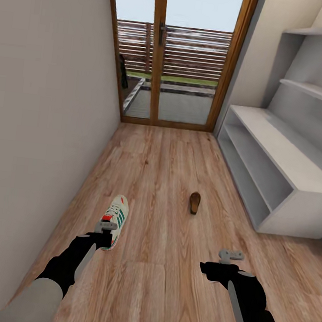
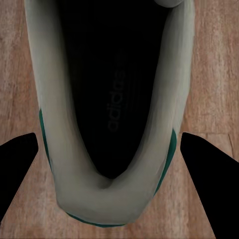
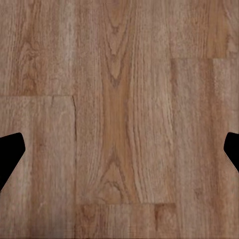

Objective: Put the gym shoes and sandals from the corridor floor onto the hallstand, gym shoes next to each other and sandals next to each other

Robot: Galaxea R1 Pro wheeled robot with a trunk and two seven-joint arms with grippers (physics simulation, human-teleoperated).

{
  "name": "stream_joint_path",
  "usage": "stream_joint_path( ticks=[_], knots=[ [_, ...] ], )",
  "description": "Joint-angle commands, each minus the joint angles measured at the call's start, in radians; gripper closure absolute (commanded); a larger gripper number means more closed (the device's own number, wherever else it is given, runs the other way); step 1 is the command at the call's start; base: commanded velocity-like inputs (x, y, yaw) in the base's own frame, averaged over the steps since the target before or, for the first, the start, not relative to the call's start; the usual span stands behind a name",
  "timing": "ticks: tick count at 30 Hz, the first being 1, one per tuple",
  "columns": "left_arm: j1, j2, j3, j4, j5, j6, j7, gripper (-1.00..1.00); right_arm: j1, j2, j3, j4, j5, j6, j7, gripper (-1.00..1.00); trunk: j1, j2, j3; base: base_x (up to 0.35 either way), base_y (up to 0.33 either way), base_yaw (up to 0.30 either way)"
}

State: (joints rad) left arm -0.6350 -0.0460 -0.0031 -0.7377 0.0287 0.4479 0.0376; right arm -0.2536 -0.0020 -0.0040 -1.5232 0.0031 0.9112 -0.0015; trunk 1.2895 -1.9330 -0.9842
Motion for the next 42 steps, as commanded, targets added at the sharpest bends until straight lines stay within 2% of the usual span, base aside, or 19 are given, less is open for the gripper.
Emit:
stream_joint_path(
  ticks=[1,9,20,42],
  knots=[
    [0.000,0.000,0.000,0.000,0.000,0.000,-0.001,1.00,0.000,0.000,0.000,0.000,0.000,0.000,0.000,-1.00,0.000,0.000,0.000,0.277,0.000,0.000],
    [0.000,0.000,0.000,0.000,0.000,0.000,-0.001,1.00,0.000,0.000,0.000,-0.001,0.000,0.000,0.000,-1.00,0.000,0.000,0.000,0.280,0.034,-0.032],
    [0.000,0.000,0.000,0.000,0.000,0.000,-0.001,1.00,0.000,0.000,0.000,0.000,0.000,0.000,0.000,-1.00,0.000,0.000,0.000,0.286,0.167,-0.215],
    [0.000,0.000,0.000,0.000,0.000,0.000,-0.002,1.00,0.000,0.000,0.001,0.000,0.000,0.000,0.000,-1.00,0.000,0.000,0.000,0.286,0.226,-0.009]
  ],
)
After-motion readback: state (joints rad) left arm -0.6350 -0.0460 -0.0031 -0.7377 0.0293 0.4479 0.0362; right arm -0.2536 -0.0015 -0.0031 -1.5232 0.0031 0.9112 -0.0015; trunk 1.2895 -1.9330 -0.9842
